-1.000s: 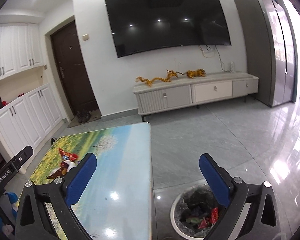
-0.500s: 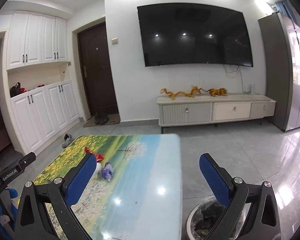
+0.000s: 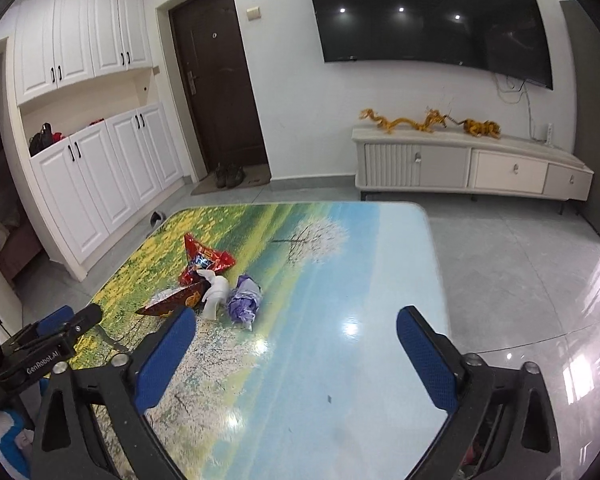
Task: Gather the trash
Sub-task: 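Move both grippers back over the remaining trash on the table, then grasp the silver-brown chip bag with the left gripper while the right gripper grasps the purple-white bag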
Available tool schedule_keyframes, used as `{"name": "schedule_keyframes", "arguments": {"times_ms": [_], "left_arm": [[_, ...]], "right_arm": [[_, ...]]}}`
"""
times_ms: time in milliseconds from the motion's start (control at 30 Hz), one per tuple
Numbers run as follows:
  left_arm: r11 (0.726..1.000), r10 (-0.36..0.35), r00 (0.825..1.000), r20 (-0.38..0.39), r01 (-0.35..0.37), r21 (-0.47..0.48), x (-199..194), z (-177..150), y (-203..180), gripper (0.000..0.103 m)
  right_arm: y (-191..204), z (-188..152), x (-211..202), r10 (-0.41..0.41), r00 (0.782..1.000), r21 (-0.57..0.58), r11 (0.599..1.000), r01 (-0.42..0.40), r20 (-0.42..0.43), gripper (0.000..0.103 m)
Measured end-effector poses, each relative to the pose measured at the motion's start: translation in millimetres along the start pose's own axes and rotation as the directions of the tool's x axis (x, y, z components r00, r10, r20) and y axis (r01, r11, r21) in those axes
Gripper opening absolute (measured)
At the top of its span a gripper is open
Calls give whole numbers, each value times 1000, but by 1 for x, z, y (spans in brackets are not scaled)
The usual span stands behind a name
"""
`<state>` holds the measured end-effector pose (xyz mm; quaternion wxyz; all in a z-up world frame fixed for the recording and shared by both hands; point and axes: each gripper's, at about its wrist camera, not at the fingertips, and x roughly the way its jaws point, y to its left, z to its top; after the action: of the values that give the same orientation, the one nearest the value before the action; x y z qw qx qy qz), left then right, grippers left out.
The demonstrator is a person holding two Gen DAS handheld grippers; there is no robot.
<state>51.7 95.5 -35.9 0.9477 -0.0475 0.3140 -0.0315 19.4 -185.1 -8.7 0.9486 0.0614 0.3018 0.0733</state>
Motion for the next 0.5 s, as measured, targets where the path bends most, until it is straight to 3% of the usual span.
{"name": "schedule_keyframes", "arguments": {"times_ms": [233, 500], "left_arm": [[990, -88, 994, -68, 95, 107, 68, 22, -6, 76], [981, -123, 977, -173, 146, 124, 122, 29, -1, 76]], "right_arm": [[6, 7, 88, 92, 989, 62, 994, -85, -116, 68], [25, 10, 151, 140, 973, 71, 989, -129, -183, 54]]}}
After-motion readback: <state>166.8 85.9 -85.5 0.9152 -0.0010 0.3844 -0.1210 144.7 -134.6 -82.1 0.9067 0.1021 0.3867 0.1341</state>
